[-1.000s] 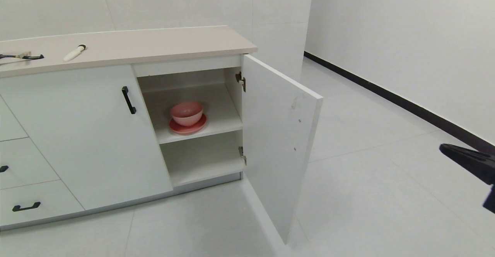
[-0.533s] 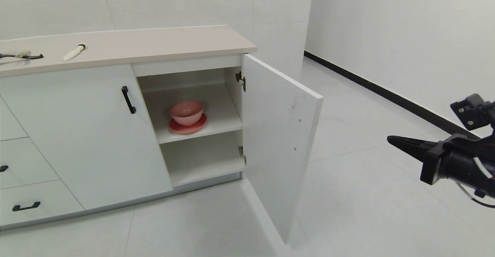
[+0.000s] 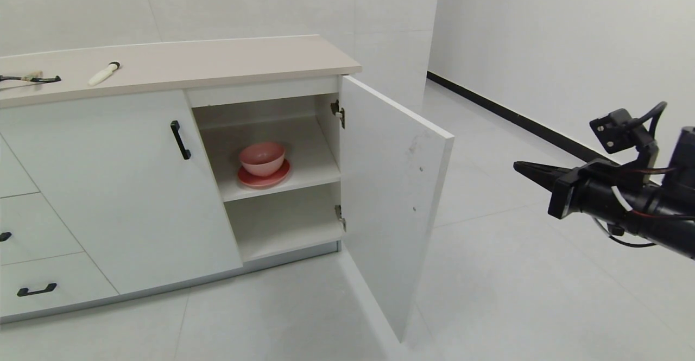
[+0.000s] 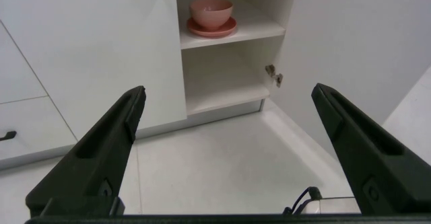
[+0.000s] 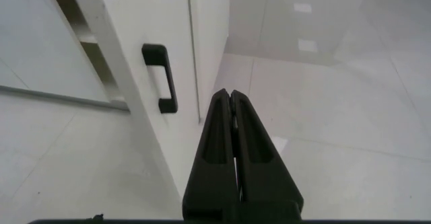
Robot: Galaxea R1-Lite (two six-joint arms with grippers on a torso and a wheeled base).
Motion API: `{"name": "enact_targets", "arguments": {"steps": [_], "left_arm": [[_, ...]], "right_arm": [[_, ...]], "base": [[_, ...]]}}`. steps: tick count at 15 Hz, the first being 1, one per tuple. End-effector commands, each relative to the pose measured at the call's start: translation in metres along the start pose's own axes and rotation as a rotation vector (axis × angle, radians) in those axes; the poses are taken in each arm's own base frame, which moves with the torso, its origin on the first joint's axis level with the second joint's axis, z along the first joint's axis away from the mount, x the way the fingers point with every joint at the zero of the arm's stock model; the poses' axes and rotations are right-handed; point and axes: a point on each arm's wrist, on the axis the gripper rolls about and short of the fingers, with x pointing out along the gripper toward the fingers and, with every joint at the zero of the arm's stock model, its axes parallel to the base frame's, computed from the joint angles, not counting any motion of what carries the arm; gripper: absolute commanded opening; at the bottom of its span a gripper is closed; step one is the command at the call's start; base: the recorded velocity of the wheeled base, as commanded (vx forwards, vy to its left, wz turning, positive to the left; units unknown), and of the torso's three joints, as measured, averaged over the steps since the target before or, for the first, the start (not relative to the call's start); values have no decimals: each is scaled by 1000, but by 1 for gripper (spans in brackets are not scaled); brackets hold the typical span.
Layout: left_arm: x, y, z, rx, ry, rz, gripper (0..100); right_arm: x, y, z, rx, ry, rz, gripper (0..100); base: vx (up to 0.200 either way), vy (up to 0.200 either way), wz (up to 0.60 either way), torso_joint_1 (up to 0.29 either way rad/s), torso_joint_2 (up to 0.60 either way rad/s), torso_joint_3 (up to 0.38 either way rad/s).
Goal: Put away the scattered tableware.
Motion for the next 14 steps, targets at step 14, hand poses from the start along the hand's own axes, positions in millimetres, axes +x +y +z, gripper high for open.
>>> {"name": "enact_targets", "arguments": {"steps": [14], "left_arm": [[0, 0, 0, 3, 1, -1, 100]], "right_arm": [[102, 28, -11, -42, -111, 232, 0]], "base": [[0, 0, 0, 0, 0, 0]]}}
